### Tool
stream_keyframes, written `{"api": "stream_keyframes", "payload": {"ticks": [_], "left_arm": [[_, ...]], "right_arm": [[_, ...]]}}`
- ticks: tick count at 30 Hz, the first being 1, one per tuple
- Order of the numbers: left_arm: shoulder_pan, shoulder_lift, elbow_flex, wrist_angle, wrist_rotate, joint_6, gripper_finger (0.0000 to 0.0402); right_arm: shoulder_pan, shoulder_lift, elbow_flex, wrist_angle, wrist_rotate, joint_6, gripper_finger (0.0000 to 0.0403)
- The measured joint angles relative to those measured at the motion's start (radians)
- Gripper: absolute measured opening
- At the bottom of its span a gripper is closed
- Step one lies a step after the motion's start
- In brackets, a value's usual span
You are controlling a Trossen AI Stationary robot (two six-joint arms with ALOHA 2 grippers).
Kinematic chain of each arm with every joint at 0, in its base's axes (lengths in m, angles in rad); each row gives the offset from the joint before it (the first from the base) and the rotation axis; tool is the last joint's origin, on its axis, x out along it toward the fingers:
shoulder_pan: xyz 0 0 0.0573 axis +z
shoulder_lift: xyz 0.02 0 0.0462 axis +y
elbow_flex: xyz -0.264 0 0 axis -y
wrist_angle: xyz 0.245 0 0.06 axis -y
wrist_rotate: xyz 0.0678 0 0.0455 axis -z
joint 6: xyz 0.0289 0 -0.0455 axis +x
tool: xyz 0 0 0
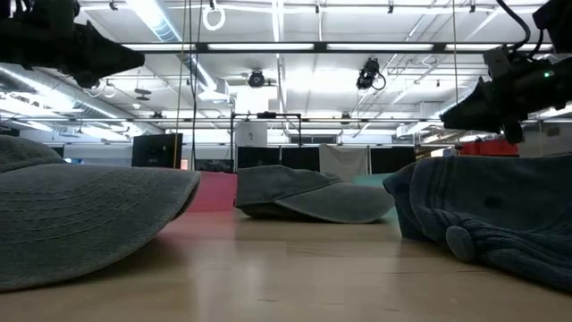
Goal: Pick & Place hat
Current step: Put the bottom blue cap into the green bin
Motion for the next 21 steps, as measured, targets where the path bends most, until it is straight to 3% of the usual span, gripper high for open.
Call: {"api": "stream_keyframes", "payload": {"ticks": [6,11,16,21], "left_arm": [[0.000,0.000,0.000,0.011,0.004,-0.032,0.0088],[0.000,0.004,0.000,0.119,0.055,0.022,0.0131],[0.000,0.048,0.001,0.312,0.178,0.140,0.0176],[0.000,0.150,0.061,0.346,0.174,0.188,0.0189]], "right_arm": [[0.000,0.002,0.000,0.164,-0.167,-0.142,0.0096],[0.000,0.042,0.000,0.375,-0.314,-0.265,0.0121],[0.000,0.132,0.000,0.468,-0.393,-0.244,0.0160],[0.002,0.287,0.062,0.475,-0.501,-0.206,0.0179]]}}
